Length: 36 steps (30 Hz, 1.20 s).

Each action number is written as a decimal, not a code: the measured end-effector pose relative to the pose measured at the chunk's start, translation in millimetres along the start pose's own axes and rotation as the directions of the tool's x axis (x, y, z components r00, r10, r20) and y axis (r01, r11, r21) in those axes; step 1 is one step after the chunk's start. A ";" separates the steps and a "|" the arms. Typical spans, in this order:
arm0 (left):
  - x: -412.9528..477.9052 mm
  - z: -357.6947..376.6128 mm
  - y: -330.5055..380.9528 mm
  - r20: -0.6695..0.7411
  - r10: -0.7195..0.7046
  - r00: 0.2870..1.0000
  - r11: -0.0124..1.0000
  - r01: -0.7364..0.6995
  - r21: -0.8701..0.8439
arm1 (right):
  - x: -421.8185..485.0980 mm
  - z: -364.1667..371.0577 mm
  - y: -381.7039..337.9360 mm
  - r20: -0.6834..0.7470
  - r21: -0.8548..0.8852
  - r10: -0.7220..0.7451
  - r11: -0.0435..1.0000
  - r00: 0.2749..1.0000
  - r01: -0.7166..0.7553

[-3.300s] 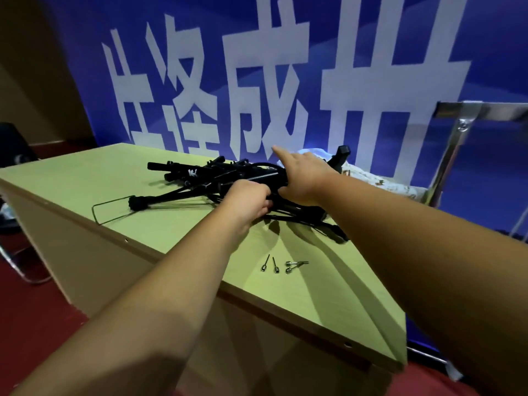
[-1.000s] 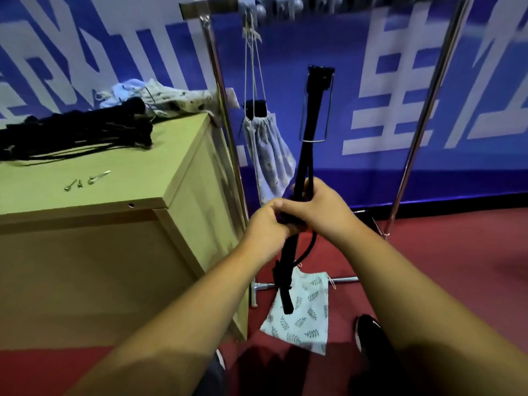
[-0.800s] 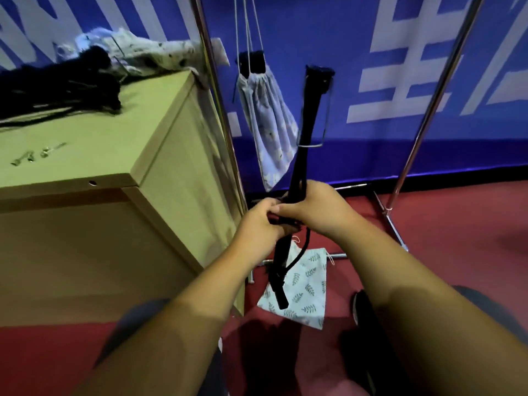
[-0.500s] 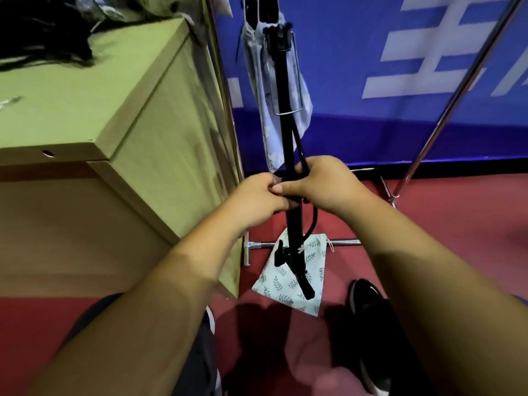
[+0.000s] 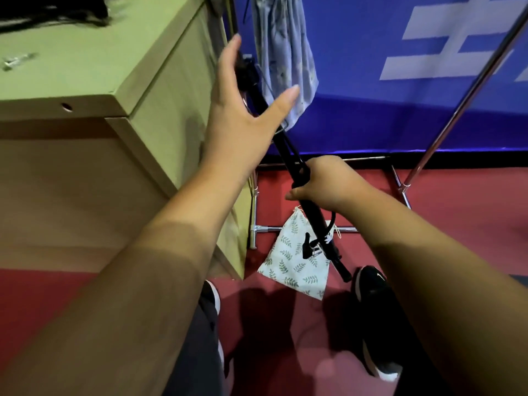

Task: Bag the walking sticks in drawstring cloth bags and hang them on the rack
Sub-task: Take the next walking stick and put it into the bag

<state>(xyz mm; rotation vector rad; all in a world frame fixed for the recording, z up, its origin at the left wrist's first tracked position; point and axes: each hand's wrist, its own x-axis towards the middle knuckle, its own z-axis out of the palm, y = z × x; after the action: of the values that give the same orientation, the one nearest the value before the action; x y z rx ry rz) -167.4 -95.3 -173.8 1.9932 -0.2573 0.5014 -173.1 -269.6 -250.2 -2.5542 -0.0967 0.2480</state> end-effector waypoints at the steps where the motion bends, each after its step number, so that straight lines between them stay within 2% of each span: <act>1: 0.1 -1.8 1.8 -0.044 0.006 0.999 0.998 -0.003 0.063 | -1.4 3.0 -2.0 0.012 -0.012 -0.021 1.000 1.000 0.021; 4: 4.3 -5.7 1.1 -0.172 0.034 0.985 0.978 0.002 0.206 | -2.4 12.6 -3.3 0.044 -0.034 -0.037 0.999 0.998 0.038; 9: 4.9 -10.2 -4.0 -0.120 -0.110 0.987 0.993 0.105 -0.045 | -7.7 17.1 2.4 0.077 -0.008 -0.011 1.000 0.997 0.012; 12: 8.5 -14.3 -3.9 -0.142 -0.128 0.982 0.988 0.113 -0.107 | -10.4 12.2 5.3 0.097 0.025 -0.020 1.000 0.995 0.018; 16: 15.6 -11.4 -4.6 -0.145 -0.240 0.960 0.926 0.182 -0.331 | -12.6 4.5 13.1 0.189 0.124 0.008 0.992 0.982 -0.032; 19: 20.0 -8.6 -7.6 -0.114 -0.275 0.955 0.899 0.214 -0.381 | -13.3 0.4 21.8 0.272 0.029 0.014 0.999 0.962 -0.023; 20: 20.9 -8.1 -8.7 -0.105 -0.255 0.961 0.912 0.203 -0.355 | -13.4 0.0 24.1 0.273 0.001 0.023 1.000 0.962 -0.024; 23: 19.6 -6.8 -8.6 -0.047 -0.126 0.991 0.984 0.119 -0.134 | -11.7 -1.6 36.1 0.223 0.022 0.064 0.997 0.973 -0.071; 26: 18.4 -6.3 -8.4 0.011 -0.046 0.999 0.999 0.046 -0.020 | -13.9 -6.3 41.9 0.166 0.044 0.081 0.995 0.983 -0.090; 36: 9.2 25.6 -18.3 0.188 -0.007 0.982 1.000 0.010 -0.015 | -26.5 -15.7 34.1 -0.008 0.294 0.048 0.955 0.999 -0.043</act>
<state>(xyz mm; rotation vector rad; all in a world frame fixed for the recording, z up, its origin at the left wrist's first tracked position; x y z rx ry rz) -146.1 -109.4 -194.3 2.0278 -0.3682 0.3037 -195.5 -309.7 -251.8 -2.2630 0.0053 0.2412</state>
